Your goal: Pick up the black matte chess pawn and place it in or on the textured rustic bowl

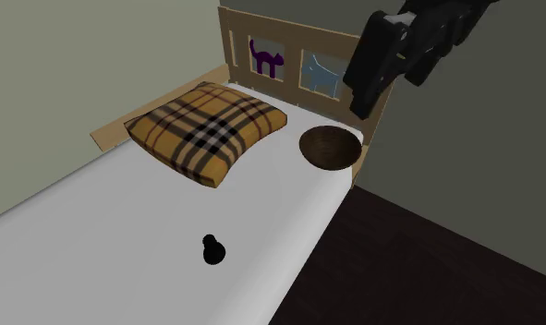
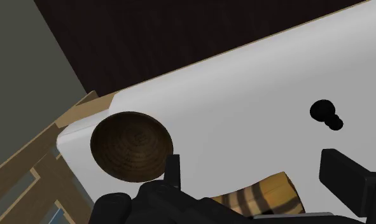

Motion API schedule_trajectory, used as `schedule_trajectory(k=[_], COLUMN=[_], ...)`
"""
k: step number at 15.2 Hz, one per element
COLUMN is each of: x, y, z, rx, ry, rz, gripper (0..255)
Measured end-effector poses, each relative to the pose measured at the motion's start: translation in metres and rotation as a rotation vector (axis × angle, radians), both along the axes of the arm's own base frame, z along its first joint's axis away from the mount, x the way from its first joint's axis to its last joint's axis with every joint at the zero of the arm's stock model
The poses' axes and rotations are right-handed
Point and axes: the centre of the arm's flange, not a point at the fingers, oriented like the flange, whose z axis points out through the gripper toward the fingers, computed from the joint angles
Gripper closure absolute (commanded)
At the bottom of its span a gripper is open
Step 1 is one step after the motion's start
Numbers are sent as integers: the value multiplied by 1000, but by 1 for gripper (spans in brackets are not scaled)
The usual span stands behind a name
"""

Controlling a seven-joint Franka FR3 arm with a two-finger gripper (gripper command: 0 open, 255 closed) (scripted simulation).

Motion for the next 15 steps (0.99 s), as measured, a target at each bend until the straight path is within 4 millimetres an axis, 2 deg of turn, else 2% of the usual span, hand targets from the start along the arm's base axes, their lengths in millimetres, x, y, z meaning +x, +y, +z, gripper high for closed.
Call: schedule_trajectory(k=[2,6,11,15], x=[4,30,64,92], y=[3,25,63,85], z=[-3,-34,-83,-123], rx=[1,7,16,23], ry=[4,32,71,102], rz=[-1,-7,-16,-23], gripper=[0,0,0,0])
